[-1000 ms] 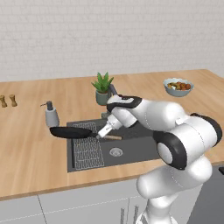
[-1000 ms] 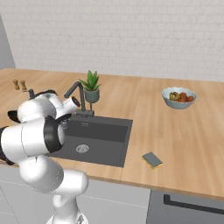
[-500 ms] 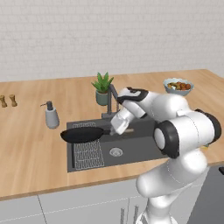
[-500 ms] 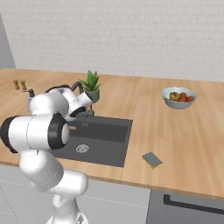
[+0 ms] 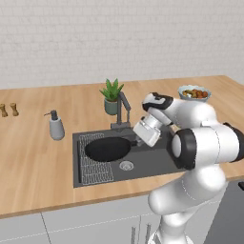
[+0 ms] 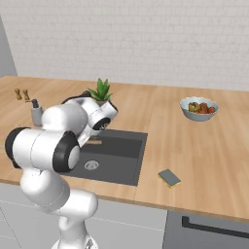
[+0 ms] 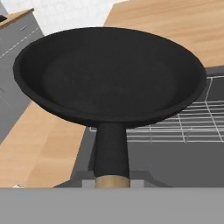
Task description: Pick the pan and sponge and place them into the sink. Then turn on the water.
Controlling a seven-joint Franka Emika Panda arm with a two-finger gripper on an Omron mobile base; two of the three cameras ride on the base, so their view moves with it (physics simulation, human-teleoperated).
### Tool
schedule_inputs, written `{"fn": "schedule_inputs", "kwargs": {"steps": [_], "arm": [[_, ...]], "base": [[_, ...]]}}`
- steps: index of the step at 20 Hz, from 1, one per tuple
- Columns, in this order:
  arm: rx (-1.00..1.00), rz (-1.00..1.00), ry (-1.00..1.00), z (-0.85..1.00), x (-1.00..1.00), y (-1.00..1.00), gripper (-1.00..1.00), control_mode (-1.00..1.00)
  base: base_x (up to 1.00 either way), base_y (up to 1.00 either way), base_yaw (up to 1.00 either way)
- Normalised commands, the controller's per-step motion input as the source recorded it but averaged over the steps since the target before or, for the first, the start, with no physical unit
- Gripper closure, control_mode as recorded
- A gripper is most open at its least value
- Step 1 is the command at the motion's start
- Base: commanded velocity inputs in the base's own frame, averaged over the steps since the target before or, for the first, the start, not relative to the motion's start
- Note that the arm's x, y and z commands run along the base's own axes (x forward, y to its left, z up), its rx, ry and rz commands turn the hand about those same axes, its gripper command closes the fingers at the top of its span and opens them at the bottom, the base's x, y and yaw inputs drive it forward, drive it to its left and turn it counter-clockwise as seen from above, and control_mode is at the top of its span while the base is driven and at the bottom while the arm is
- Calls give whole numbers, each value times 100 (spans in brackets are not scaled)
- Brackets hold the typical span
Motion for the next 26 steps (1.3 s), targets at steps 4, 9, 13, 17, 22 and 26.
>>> {"fn": "schedule_inputs", "kwargs": {"steps": [4,9,13,17,22,26], "arm": [[0,6,-3,0,0,-65,100,-100],[0,0,0,0,1,-42,100,-100],[0,0,0,-3,1,-45,100,-100],[-3,0,0,-8,0,-53,100,-100],[-9,0,0,-15,5,-37,100,-100],[-8,0,0,-23,13,-26,100,-100]], "base": [[0,0,0],[0,0,0],[0,0,0],[0,0,0],[0,0,0],[0,0,0]]}}
